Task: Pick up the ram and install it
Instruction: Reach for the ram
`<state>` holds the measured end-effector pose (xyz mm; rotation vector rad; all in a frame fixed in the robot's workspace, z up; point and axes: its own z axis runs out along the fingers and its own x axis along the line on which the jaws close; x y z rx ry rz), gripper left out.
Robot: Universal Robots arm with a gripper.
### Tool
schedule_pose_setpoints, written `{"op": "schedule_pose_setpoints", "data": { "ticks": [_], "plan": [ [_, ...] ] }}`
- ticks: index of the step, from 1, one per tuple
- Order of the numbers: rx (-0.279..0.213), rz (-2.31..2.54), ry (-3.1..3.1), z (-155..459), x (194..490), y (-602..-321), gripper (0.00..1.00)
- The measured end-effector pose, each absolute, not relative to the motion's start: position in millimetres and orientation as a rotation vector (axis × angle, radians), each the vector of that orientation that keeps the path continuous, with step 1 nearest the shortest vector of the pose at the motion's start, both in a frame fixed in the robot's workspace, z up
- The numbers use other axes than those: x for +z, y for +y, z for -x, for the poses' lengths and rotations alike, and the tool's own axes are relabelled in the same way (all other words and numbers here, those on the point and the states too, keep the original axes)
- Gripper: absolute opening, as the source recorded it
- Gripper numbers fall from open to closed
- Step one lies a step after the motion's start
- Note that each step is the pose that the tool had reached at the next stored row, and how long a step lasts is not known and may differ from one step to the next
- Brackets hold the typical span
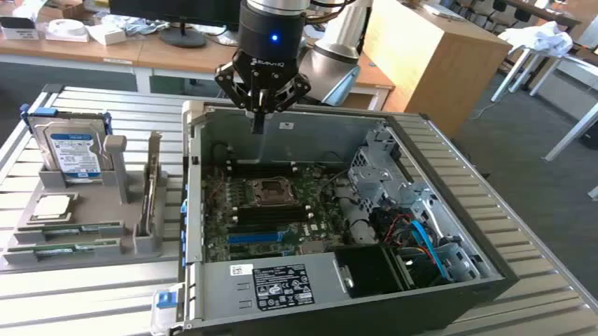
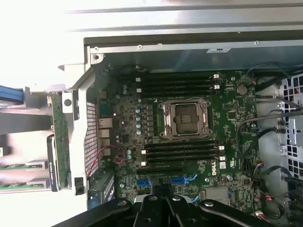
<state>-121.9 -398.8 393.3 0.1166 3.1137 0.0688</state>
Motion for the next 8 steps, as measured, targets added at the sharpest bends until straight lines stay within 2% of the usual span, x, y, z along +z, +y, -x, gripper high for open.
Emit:
{"op": "schedule_pose_setpoints", "data": {
  "ticks": [8],
  "plan": [
    [0.069,-0.117,3.114,122.8,393.3,-398.8,0.10]
  ]
}}
